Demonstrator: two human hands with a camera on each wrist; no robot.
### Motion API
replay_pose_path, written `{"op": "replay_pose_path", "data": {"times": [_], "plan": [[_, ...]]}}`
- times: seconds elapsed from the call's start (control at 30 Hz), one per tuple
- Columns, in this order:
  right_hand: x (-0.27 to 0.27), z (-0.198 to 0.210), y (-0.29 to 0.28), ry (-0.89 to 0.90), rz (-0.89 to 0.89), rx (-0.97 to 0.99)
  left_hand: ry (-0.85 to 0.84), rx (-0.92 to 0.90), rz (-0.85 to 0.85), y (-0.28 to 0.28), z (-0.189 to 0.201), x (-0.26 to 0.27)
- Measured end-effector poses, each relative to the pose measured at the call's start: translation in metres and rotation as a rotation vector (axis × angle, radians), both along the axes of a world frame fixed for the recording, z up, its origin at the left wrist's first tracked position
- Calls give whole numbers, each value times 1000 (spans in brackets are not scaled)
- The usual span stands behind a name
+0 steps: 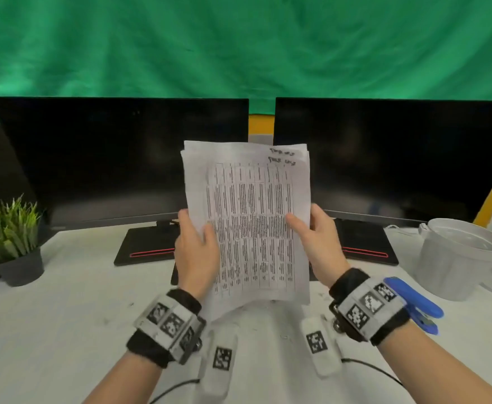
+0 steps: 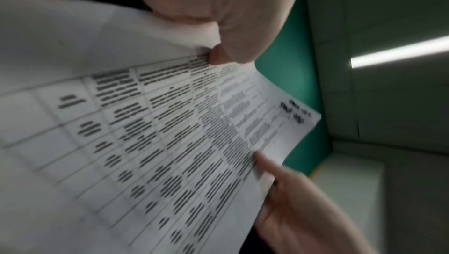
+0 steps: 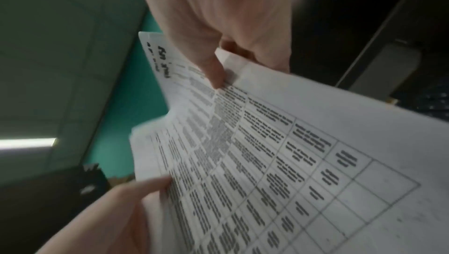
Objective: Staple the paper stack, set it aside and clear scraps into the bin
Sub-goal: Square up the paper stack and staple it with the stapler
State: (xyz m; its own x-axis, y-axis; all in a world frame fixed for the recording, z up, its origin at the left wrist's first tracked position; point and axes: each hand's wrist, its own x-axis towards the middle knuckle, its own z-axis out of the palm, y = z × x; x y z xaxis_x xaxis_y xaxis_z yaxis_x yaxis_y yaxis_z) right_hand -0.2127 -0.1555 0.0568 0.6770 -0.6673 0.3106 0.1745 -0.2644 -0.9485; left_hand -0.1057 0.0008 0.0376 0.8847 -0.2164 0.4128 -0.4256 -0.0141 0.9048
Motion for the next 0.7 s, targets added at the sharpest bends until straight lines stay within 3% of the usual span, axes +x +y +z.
{"op": "replay_pose_path", "data": {"times": [0.13, 0.3, 0.4, 0.57, 0.7], "plan": [[-9, -18, 9, -60, -15, 61, -137, -37, -39, -7, -29, -23], [-19, -27, 8, -76, 1, 35, -76, -3, -77, -5, -59, -24], [-17, -18, 1, -127, -94, -210, -42, -31, -110, -3, -59, -21], [-9, 4, 2, -9, -351, -893, -7, -60, -129, -3, -56, -17], [-7, 9, 1, 77, -413, -927, 4, -76, -153, -1, -55, -14]]}}
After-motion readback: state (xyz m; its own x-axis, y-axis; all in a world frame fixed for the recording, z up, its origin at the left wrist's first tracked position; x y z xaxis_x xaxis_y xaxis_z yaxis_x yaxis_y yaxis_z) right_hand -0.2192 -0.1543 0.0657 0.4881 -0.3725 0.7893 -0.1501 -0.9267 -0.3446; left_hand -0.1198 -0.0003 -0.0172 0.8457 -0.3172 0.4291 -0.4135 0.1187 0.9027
